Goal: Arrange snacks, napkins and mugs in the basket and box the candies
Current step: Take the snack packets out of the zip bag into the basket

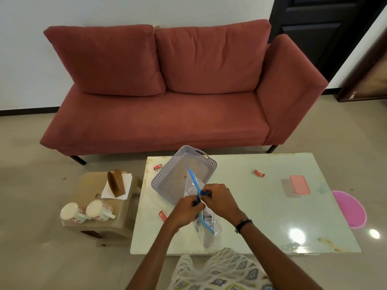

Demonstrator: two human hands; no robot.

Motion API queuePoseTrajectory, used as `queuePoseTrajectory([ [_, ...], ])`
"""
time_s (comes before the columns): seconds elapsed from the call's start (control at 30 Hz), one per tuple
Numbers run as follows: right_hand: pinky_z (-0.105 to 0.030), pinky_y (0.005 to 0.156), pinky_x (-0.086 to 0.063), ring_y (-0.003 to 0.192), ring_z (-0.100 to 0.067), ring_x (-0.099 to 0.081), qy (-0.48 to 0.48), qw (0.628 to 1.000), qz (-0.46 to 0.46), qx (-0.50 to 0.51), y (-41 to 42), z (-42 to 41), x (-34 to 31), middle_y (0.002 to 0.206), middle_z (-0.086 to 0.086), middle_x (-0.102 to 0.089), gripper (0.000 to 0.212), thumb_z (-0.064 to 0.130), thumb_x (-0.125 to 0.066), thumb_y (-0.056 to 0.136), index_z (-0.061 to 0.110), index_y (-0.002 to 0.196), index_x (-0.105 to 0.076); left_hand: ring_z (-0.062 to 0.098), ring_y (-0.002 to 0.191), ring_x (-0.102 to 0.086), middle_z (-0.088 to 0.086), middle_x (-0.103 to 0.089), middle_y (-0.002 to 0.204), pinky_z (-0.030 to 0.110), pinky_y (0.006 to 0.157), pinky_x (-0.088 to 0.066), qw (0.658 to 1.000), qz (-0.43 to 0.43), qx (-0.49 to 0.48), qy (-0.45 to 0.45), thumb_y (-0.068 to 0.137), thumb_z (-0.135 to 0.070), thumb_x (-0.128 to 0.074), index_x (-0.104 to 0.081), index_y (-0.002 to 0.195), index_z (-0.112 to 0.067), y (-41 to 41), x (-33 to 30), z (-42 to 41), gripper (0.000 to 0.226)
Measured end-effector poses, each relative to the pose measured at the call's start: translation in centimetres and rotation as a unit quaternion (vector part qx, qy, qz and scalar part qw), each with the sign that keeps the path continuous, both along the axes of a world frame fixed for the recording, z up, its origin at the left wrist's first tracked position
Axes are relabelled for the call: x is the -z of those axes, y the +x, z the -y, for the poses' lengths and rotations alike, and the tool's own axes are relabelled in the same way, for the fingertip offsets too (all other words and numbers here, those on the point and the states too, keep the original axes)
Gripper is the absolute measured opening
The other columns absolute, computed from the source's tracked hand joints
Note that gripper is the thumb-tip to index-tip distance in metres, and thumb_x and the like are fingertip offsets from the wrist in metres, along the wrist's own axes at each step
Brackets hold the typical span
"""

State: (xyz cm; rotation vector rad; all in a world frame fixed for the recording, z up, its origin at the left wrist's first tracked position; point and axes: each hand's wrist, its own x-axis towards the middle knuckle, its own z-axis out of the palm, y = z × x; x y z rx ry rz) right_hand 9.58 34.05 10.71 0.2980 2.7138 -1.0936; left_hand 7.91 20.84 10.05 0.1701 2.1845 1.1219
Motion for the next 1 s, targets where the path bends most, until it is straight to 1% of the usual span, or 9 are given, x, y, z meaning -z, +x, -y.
queuePoseTrajectory([
  [0.2, -0.020, 0.062, -0.040, 0.071, -0.019, -0.058, -0.018, 1.000, 0.004, 0.006, 0.5, 0.4, 0.0, 0.083, -0.008, -0.072, 0.013, 0.014, -0.060, 0.080, 0.011, 0.084, -0.071, 0.013, 0.057, -0.053, 0.008, -0.059, 0.073, 0.019, 0.055, -0.045, 0.998, -0.047, 0.000, -0.052, 0.088, -0.030, -0.057, -0.055, 0.081, -0.007, -0.7, 0.2, 0.2, 0.024],
  [0.3, -0.009, 0.056, -0.034, 0.069, -0.016, -0.055, -0.020, 1.000, -0.004, 0.009, 0.5, 0.4, 0.0, 0.085, -0.007, -0.072, 0.012, 0.014, -0.061, 0.081, 0.011, 0.086, -0.071, 0.020, 0.066, -0.053, 0.009, -0.057, 0.075, 0.032, 0.064, -0.050, 0.995, -0.074, 0.001, -0.059, 0.088, -0.028, -0.057, -0.058, 0.089, -0.001, -0.9, 0.1, 0.2, 0.027],
  [0.43, -0.003, 0.057, -0.033, 0.066, -0.010, -0.055, -0.026, 0.999, -0.019, 0.011, 0.5, 0.1, -0.3, 0.086, -0.005, -0.073, 0.012, 0.016, -0.064, 0.082, 0.011, 0.089, -0.072, 0.028, 0.075, -0.060, 0.013, -0.061, 0.081, 0.039, 0.076, -0.053, 0.990, -0.131, -0.006, -0.042, 0.092, -0.020, -0.052, -0.055, 0.095, -0.005, -0.5, 0.0, 0.2, 0.016],
  [0.5, -0.004, 0.057, -0.034, 0.066, -0.012, -0.056, -0.025, 0.999, -0.022, 0.017, 0.6, 0.2, -0.4, 0.084, -0.005, -0.073, 0.011, 0.015, -0.064, 0.081, 0.010, 0.087, -0.071, 0.031, 0.075, -0.061, 0.018, -0.063, 0.083, 0.042, 0.075, -0.053, 0.991, -0.130, -0.021, -0.027, 0.094, -0.020, -0.049, -0.054, 0.094, -0.004, -0.3, 0.2, 0.2, 0.017],
  [0.57, -0.010, 0.057, -0.038, 0.067, -0.017, -0.060, -0.020, 0.998, -0.027, 0.045, 0.7, 0.2, -0.4, 0.082, -0.007, -0.072, 0.010, 0.014, -0.064, 0.079, 0.008, 0.084, -0.070, 0.027, 0.066, -0.054, 0.020, -0.058, 0.075, 0.042, 0.066, -0.049, 0.990, -0.124, -0.060, -0.015, 0.094, -0.020, -0.047, -0.053, 0.089, 0.000, -0.3, 0.2, 0.3, 0.021],
  [0.73, -0.024, 0.060, -0.045, 0.070, -0.021, -0.061, 0.017, 0.997, -0.004, 0.070, 0.5, -0.3, -0.4, 0.084, -0.006, -0.071, 0.007, 0.014, -0.062, 0.077, 0.010, 0.082, -0.065, 0.014, 0.060, -0.045, 0.009, -0.051, 0.064, 0.028, 0.061, -0.041, 0.993, -0.095, -0.069, 0.009, 0.094, -0.015, -0.047, -0.049, 0.082, -0.002, -0.2, -0.1, 0.5, 0.018],
  [0.83, -0.025, 0.064, -0.042, 0.077, -0.023, -0.058, 0.051, 0.998, 0.004, 0.036, -0.1, 0.3, -0.6, 0.093, -0.005, -0.067, 0.011, 0.017, -0.058, 0.083, 0.011, 0.090, -0.063, 0.027, 0.068, -0.055, 0.023, -0.060, 0.078, 0.044, 0.069, -0.050, 0.995, -0.089, -0.048, 0.017, 0.094, -0.020, -0.048, -0.052, 0.088, -0.002, -0.1, 0.3, 0.5, 0.020],
  [0.9, -0.028, 0.067, -0.045, 0.083, -0.027, -0.061, 0.056, 0.998, -0.009, 0.032, -0.7, 0.8, -0.7, 0.096, -0.005, -0.066, 0.012, 0.017, -0.055, 0.086, 0.011, 0.094, -0.062, 0.036, 0.082, -0.063, 0.023, -0.065, 0.089, 0.049, 0.080, -0.052, 0.996, -0.077, -0.037, 0.021, 0.094, -0.021, -0.047, -0.057, 0.095, -0.004, 0.0, 0.5, 0.6, 0.019],
  [1.0, -0.030, 0.069, -0.049, 0.081, -0.028, -0.063, 0.052, 0.998, -0.020, 0.025, -1.4, 1.1, -0.8, 0.094, -0.008, -0.068, 0.012, 0.015, -0.053, 0.087, 0.009, 0.089, -0.063, 0.028, 0.070, -0.057, 0.017, -0.059, 0.074, 0.044, 0.072, -0.050, 0.995, -0.088, -0.039, 0.017, 0.094, -0.019, -0.046, -0.053, 0.082, -0.006, 0.2, -0.2, 0.6, 0.018],
])
